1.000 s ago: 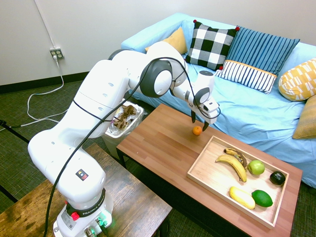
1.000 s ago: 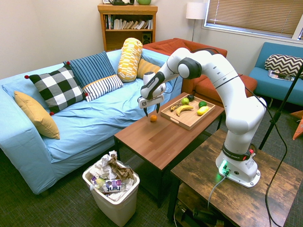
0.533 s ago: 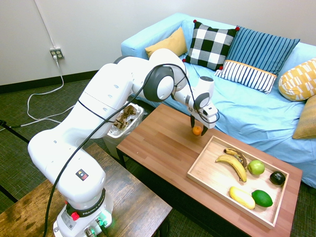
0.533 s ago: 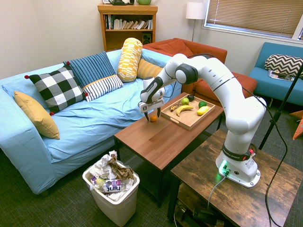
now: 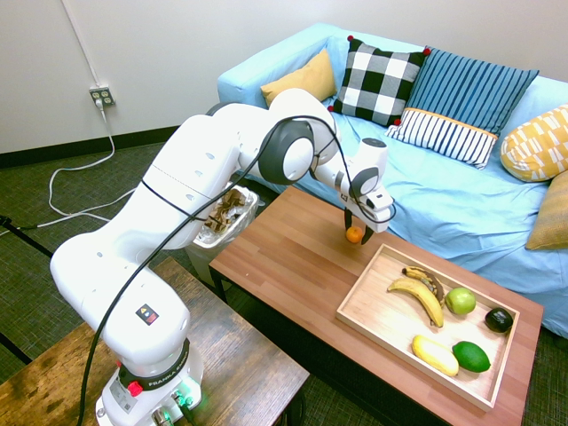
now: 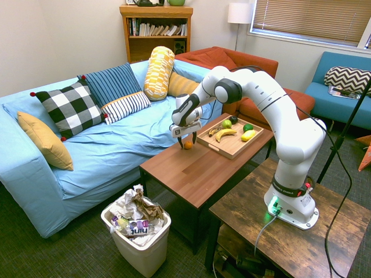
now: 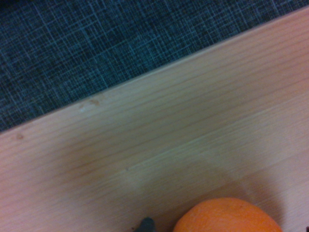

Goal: Put the tangerine in the tray

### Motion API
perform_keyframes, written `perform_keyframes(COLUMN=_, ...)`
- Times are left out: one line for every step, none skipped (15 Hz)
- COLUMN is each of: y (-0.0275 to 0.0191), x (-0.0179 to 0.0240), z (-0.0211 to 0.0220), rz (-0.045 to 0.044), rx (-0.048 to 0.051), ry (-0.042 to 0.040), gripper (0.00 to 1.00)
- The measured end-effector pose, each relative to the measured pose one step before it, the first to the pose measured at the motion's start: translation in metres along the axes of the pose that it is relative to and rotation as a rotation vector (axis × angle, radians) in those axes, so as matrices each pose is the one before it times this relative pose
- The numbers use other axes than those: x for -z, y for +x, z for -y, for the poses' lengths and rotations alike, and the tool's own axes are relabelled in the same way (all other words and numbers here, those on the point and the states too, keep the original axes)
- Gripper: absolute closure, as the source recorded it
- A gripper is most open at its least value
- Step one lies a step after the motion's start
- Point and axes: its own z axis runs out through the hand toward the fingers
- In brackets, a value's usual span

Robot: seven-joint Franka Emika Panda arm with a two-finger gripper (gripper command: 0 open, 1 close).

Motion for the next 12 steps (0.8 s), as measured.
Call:
perform_keyframes(y=-0.00025, x=-0.00005, z=0.00008, rz=0.00129, rx=-0.00037, ry=0.00027, gripper=1.0)
perform_keyframes(y=-0.00018, x=0.0, z=0.0001, rz=0.00159, rx=-0.00041, ry=0.00094, gripper=1.0)
perform_keyframes(y=0.00014, x=0.00013, z=0.00001, rz=0.00276, rx=-0.00014, ry=0.002, gripper=1.0)
perform_keyframes(y=0.00021, x=0.00079, z=0.00023, rz=0.00364, rx=-0.00146, ry=0.00372, gripper=1.0)
perform_keyframes(y=0.00013, x=0.00143, z=0.00035, rz=0.00063, rx=-0.00111, ry=0.00277, gripper=1.0)
perform_keyframes(y=0.00057, x=0.00302, z=0.00058, rz=-0.00133, rx=0.00005, ry=0.00393, gripper=1.0)
perform_keyframes(y=0.00187, x=0.00606, z=0.00038, rz=-0.00123, rx=-0.00161, ry=0.00626, gripper=1.0)
perform_keyframes(y=0.00453, x=0.00901, z=-0.00075, rz=-0.00006, rx=-0.00313, ry=0.00676, gripper=1.0)
perform_keyframes(y=0.00927, x=0.01341, z=-0.00298, rz=-0.00192, rx=-0.00707, ry=0.00747, gripper=1.0)
perform_keyframes(y=0.01451, x=0.01524, z=-0.0075, rz=-0.00824, rx=-0.01482, ry=0.00697, gripper=1.0)
perform_keyframes(y=0.01887, x=0.01384, z=-0.01369, rz=-0.011, rx=-0.01994, ry=0.00345, gripper=1.0)
perform_keyframes(y=0.02187, x=0.01126, z=-0.01863, rz=-0.00917, rx=-0.02447, ry=-0.00315, gripper=1.0)
